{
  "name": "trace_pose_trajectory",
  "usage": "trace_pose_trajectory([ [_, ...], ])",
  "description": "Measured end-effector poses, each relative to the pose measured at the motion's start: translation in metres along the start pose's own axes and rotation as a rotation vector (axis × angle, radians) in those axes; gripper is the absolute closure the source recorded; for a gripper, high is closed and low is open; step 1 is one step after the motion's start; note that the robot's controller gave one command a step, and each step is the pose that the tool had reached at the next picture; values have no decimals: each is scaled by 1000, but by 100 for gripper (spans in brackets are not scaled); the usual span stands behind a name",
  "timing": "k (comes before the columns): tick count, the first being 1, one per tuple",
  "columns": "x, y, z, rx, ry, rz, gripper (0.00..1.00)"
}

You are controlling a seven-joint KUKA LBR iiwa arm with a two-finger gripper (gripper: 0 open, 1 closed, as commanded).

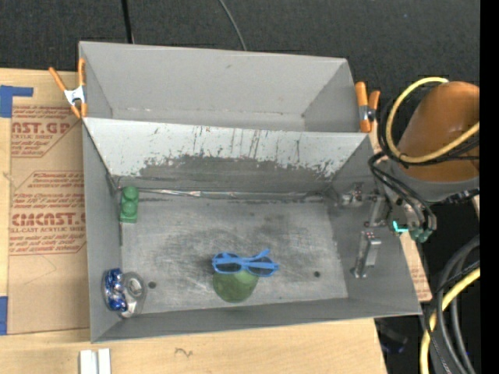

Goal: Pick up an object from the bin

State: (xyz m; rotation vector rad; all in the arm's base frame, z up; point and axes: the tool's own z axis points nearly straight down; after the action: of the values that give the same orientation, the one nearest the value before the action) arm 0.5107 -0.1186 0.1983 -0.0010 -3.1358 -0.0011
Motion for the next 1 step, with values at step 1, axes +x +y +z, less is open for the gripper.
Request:
trace_pose_trajectory([
  [1, 31, 66, 77, -3, 4, -29, 0],
])
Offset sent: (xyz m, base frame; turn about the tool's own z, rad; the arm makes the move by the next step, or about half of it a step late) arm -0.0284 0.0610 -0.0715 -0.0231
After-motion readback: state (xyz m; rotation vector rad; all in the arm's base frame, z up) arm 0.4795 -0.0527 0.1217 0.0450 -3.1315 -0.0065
